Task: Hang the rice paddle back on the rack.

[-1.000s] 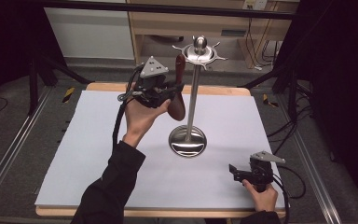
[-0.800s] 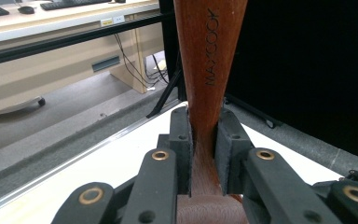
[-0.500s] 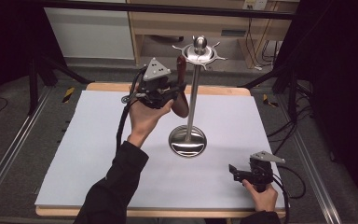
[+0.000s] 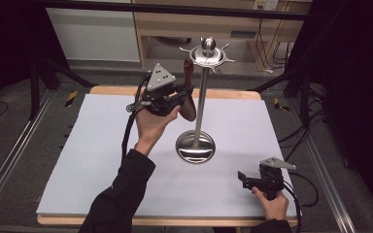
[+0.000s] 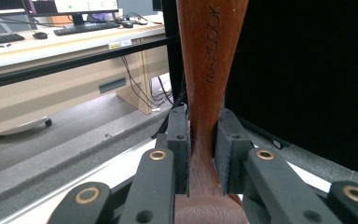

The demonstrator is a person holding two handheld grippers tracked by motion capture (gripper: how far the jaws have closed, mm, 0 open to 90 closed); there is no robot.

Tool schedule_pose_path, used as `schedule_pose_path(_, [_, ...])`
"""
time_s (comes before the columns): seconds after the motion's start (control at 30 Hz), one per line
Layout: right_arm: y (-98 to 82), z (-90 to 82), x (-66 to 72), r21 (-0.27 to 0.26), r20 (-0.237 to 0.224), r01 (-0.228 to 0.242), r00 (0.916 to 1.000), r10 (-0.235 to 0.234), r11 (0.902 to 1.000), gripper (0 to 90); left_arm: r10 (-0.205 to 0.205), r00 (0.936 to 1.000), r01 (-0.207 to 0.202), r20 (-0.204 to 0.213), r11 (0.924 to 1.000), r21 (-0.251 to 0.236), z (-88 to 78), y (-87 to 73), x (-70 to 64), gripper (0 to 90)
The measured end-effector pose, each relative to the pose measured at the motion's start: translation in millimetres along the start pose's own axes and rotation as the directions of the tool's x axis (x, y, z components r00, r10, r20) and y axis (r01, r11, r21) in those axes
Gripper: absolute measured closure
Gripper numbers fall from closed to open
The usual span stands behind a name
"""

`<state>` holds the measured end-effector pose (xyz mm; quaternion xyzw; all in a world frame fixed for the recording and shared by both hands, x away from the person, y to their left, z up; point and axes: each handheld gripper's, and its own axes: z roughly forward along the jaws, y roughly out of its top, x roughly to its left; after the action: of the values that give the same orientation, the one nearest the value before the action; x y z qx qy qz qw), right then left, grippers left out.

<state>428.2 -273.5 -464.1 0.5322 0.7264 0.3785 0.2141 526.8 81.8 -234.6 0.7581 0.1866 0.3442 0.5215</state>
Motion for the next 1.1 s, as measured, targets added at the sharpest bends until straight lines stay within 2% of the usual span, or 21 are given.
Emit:
schedule_pose_path(0.13, [0.0, 0.0, -0.2, 0.001, -0.001, -0.001, 1.0000, 0.001, 1.0000, 8.7, 0.009, 0.9998, -0.008, -0.018, 0.9999, 0.011, -1.5, -0.6, -1.0, 73.6])
schedule_pose_path(0.3, [-0.1, -0.5, -0.3, 0.001, 0.000, -0.005, 1.0000, 0.005, 1.0000, 8.7, 0.026, 0.9996, -0.026, -0.012, 0.9996, 0.015, -4.2, -5.5, -3.3, 66.3])
schedule_pose_path(0.4, [-0.5, -0.1, -0.7, 0.003, -0.002, -0.014, 0.9999, 0.014, 0.9999, 8.7, 0.012, 0.9999, -0.012, -0.002, 0.9991, 0.040, -8.7, -10.3, -5.6, 59.2])
schedule_pose_path(0.47, [-0.5, 0.3, -1.4, 0.002, -0.001, -0.008, 1.0000, 0.008, 1.0000, 8.7, 0.004, 1.0000, -0.004, -0.003, 0.9995, 0.032, -12.9, -13.9, -7.1, 56.2])
schedule_pose_path(0.5, [-0.4, 0.4, -1.5, 0.002, -0.001, -0.008, 1.0000, 0.008, 1.0000, 8.7, -0.263, 0.9648, 0.263, 0.006, 0.9647, 0.017, -13.9, -19.0, -26.7, 54.5])
schedule_pose_path(0.6, [-0.8, 0.3, -0.6, 0.004, -0.001, -0.025, 0.9997, 0.025, 0.9997, 8.7, -0.265, 0.9643, 0.265, -0.001, 0.9642, 0.018, -18.9, -24.9, -27.3, 50.3])
schedule_pose_path(0.7, [-0.9, 0.7, -1.2, 0.003, 0.001, -0.016, 0.9999, 0.016, 0.9999, 8.7, -0.228, 0.9735, 0.228, -0.007, 0.9736, -0.002, -23.7, -33.0, -23.3, 47.3])
schedule_pose_path(0.77, [-1.1, 0.9, -1.4, 0.004, 0.001, -0.014, 0.9999, 0.014, 0.9999, 8.7, -0.261, 0.9652, 0.261, 0.009, 0.9652, 0.013, -27.9, -40.4, -26.3, 45.5])
schedule_pose_path(0.87, [-1.4, 1.3, -1.8, 0.006, 0.003, -0.013, 0.9999, 0.013, 0.9999, 8.7, -0.287, 0.9577, 0.287, 0.015, 0.9576, 0.026, -33.2, -51.5, -27.8, 44.0])
schedule_pose_path(1.07, [-2.2, 1.6, -2.0, 0.010, 0.004, -0.017, 0.9999, 0.017, 0.9998, 8.7, -0.300, 0.9537, 0.299, 0.013, 0.9528, 0.051, -45.0, -76.5, -29.4, 42.3])
schedule_pose_path(1.1, [-2.1, 1.5, -2.2, 0.011, 0.002, -0.015, 0.9999, 0.015, 0.9998, 8.7, -0.029, 0.9995, 0.028, 0.015, 0.9975, 0.065, -48.0, -78.6, -9.2, 42.2])
